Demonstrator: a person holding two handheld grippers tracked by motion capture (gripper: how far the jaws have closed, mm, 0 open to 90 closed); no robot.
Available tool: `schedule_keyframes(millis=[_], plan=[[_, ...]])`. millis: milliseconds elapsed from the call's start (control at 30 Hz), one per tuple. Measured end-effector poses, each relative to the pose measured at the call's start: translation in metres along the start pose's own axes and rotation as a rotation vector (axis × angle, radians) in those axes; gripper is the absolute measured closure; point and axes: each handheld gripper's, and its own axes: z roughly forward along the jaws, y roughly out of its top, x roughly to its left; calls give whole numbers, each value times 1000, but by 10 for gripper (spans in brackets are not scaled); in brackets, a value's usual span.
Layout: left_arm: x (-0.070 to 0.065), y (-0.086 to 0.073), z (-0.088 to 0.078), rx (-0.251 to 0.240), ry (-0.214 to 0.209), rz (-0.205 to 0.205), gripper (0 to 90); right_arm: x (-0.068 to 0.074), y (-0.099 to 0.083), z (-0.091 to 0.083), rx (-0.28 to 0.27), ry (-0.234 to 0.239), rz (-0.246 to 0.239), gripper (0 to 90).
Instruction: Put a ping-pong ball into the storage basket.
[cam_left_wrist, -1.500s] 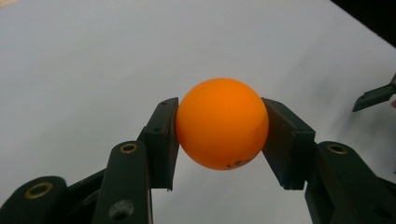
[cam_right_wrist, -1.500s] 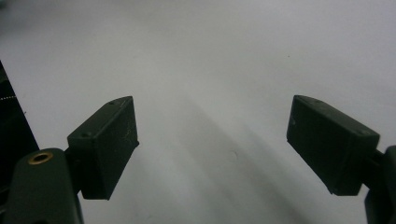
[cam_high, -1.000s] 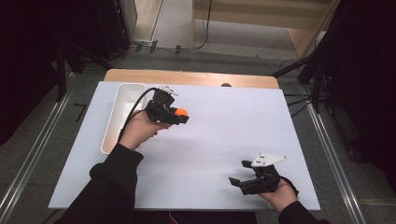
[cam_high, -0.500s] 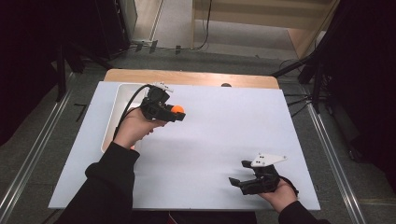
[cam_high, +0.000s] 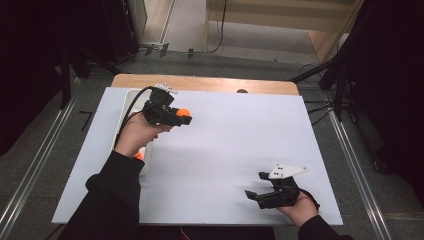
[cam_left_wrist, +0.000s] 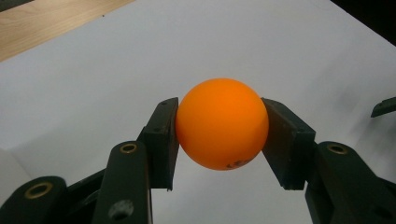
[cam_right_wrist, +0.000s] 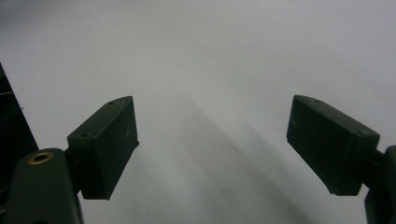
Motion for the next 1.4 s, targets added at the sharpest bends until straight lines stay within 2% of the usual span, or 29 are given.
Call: schedule_keyframes(millis=[500,567,600,667,767,1000,1133,1267,1400], plan=[[13,-2,-15,-13,36,-14,505,0,0,0,1,-1,1,150],[13,-3,-16,-16,52,-17,505,0,0,0,1,-1,2,150],[13,-3,-15,-13,74,-5,505,0,0,0,0,-1,1,150],[14,-3,-15,-11,92,3,505,0,0,0,1,-1,1,150],[16,-4,-16,-9,96,-1,505,0,0,0,2,-1,0,149],[23,-6,-20,-18,115,-29,505,0,0,0,6,0,3,150],[27,-6,-23,-31,125,-58,505,0,0,0,2,-2,2,150],[30,-7,-27,-50,160,-78,505,0,0,0,-2,-4,7,150],[32,-7,-30,-67,177,-88,505,0,0,0,0,-7,8,149]])
